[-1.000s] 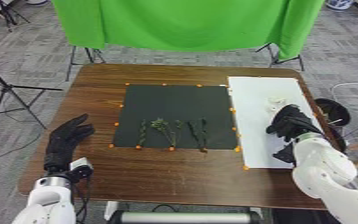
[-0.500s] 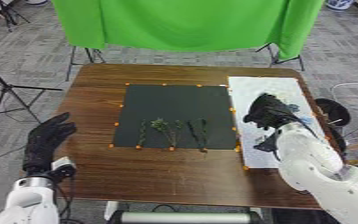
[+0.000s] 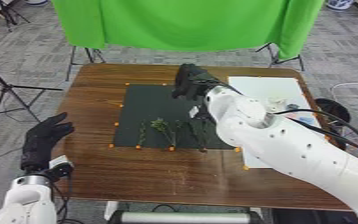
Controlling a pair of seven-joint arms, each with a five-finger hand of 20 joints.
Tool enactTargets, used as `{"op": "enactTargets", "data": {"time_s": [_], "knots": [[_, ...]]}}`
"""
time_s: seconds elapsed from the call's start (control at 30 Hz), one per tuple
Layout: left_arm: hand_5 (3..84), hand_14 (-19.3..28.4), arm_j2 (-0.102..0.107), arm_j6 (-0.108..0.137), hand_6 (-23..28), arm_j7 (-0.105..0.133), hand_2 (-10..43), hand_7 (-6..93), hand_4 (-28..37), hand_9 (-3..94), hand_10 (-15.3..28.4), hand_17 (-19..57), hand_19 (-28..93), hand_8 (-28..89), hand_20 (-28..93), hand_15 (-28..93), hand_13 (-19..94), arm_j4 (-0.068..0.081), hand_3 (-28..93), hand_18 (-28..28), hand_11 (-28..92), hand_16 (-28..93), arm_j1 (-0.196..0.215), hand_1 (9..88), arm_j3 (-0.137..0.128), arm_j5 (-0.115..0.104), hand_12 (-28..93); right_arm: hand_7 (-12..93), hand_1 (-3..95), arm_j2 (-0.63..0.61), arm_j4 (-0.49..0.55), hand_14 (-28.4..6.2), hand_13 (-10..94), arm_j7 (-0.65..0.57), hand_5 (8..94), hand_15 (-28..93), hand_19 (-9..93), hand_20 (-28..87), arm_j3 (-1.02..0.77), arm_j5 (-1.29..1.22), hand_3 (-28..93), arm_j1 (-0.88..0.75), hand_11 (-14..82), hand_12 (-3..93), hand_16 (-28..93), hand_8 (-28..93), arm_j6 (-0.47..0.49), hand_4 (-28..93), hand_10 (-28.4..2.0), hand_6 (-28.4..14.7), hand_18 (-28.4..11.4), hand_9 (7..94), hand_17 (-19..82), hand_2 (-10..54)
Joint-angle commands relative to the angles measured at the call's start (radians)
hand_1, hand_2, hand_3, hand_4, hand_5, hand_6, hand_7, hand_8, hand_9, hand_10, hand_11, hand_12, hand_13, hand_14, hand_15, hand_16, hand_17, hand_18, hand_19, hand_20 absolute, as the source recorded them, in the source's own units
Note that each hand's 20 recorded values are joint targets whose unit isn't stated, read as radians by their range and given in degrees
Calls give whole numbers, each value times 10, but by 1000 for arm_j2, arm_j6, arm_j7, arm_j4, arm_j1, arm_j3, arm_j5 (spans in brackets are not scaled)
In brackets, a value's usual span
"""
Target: Arrange flowers
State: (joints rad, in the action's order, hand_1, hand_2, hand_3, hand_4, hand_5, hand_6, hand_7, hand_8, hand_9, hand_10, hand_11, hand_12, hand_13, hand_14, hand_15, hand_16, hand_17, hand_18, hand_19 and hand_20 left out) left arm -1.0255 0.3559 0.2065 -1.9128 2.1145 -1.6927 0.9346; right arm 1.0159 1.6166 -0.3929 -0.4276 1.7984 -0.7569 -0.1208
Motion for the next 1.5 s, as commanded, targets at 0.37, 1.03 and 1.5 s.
{"op": "enactTargets", "data": {"time_s": [0.37,1.03,1.5], "knots": [[517,178,3,-35,-1,4,218,155,-283,534,139,90,130,-88,191,277,434,22,685,134,235,-16,-58,252,46,-5,119,293,647,217,-43,-11,924,72,782,583,932,477,133,37,614,20,118,422,327,102,59,-132,-94,-8,-86,883,675,-95],[495,183,-23,-62,18,46,107,144,-283,521,141,84,127,-81,189,283,423,27,696,139,233,-8,-56,192,68,-17,122,288,648,287,-124,-11,923,64,786,583,932,483,204,59,615,-4,106,406,327,87,-20,-148,-93,-3,-88,891,672,-95],[478,174,-38,-105,20,87,-74,134,-283,511,138,96,87,-77,182,230,413,37,694,133,221,-3,-56,210,70,-1,124,238,648,319,-210,-16,936,44,801,573,932,473,234,106,611,-23,60,328,318,63,-128,-150,-92,6,-91,906,682,-95]]}}
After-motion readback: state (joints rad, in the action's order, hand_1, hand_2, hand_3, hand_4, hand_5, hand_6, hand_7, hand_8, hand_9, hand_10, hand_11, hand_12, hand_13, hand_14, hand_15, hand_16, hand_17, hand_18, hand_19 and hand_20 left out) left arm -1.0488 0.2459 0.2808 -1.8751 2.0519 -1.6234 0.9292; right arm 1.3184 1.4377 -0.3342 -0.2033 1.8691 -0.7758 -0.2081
